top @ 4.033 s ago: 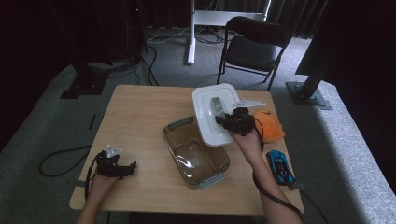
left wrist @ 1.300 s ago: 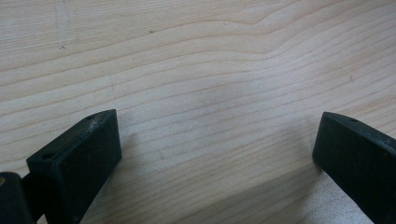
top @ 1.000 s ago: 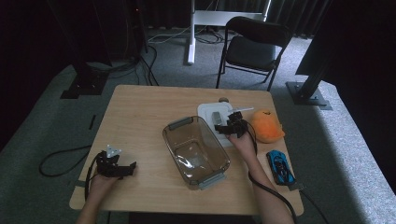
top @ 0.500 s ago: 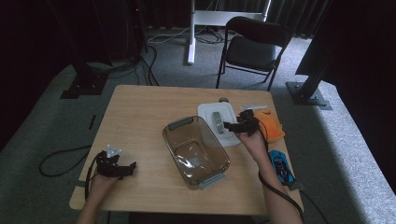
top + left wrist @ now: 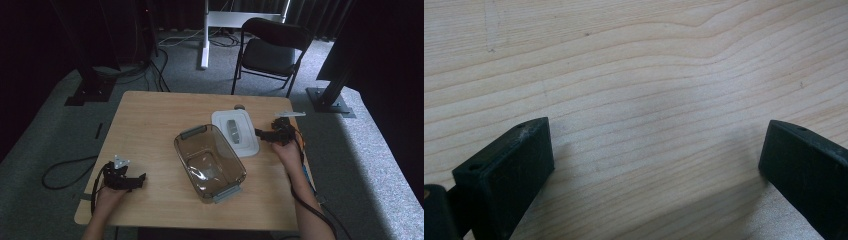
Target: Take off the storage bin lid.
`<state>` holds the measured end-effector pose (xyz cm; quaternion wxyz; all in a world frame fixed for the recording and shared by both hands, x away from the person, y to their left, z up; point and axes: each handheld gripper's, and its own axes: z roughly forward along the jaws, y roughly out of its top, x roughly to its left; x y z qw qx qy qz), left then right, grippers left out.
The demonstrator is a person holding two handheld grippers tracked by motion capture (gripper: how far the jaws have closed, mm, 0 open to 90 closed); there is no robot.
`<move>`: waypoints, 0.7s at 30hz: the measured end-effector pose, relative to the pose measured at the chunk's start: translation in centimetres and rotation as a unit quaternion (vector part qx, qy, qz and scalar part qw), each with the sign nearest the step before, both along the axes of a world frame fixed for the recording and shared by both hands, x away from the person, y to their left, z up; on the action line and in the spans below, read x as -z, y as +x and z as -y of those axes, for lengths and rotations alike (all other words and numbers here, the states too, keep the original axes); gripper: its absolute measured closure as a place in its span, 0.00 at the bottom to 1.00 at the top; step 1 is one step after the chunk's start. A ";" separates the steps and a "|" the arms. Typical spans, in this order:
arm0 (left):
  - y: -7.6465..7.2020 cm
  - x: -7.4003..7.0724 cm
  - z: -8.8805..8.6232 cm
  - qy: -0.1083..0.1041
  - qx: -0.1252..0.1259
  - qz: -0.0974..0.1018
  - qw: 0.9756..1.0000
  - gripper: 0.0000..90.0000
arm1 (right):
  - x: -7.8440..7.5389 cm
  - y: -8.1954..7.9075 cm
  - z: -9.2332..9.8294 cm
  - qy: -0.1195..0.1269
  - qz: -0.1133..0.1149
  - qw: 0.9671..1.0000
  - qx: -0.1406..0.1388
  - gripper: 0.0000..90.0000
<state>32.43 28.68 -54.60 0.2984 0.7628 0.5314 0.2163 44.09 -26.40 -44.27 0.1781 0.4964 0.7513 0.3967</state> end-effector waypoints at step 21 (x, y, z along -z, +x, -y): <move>0.0 0.0 0.0 0.000 -0.001 0.000 1.000 0.02 | 0.1 -0.1 7.1 -0.023 -0.016 0.997 0.075 0.22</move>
